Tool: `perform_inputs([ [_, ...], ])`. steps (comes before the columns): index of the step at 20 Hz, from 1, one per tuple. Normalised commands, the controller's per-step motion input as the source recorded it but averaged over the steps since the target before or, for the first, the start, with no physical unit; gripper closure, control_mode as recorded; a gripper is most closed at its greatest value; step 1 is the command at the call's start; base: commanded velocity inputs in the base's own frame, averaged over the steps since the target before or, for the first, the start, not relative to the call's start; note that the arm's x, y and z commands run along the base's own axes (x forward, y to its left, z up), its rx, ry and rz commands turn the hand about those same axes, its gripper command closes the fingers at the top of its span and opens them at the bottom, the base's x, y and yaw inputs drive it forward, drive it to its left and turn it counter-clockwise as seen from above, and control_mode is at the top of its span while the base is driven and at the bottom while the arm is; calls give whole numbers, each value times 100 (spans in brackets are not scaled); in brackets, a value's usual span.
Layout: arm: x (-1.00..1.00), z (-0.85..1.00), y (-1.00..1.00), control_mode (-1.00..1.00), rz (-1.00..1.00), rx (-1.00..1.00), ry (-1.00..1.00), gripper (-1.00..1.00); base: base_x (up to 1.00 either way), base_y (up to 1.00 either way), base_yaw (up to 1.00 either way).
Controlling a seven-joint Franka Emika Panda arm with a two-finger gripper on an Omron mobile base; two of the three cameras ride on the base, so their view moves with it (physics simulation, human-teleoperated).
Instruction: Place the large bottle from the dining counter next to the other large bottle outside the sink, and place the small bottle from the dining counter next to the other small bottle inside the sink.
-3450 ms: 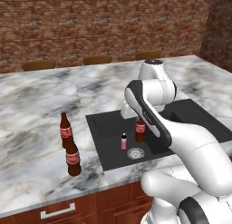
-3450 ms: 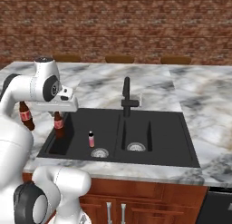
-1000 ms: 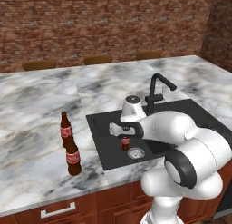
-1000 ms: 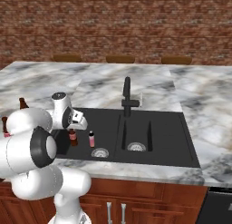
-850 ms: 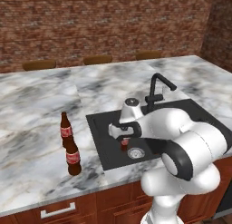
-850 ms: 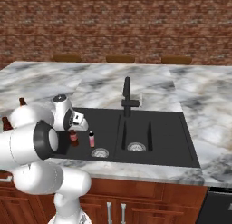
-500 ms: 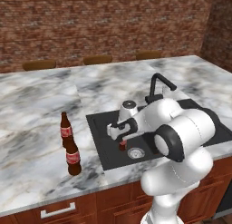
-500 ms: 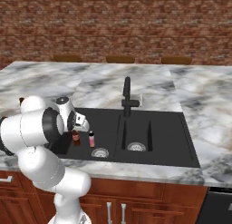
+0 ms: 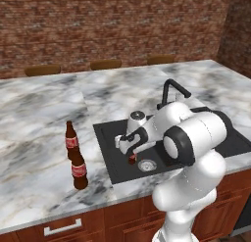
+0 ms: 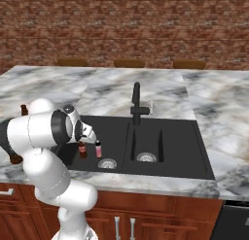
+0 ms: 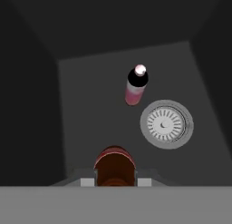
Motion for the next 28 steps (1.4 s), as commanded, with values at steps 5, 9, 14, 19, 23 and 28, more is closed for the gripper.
perform_inputs([
  [5, 10, -36, 3, -100, -3, 0, -1, 100, 0, 0, 0],
  [9, 3, -27, 0, -100, -1, 0, 0, 100, 0, 0, 0],
  [14, 8, -32, 0, -100, -3, 0, 0, 100, 0, 0, 0],
  [19, 9, -23, 1, -100, -3, 0, 0, 100, 0, 0, 0],
  [23, 5, -19, 1, -100, -3, 0, 0, 100, 0, 0, 0],
  [28, 0, -13, 0, -100, -2, 0, 0, 100, 0, 0, 0],
])
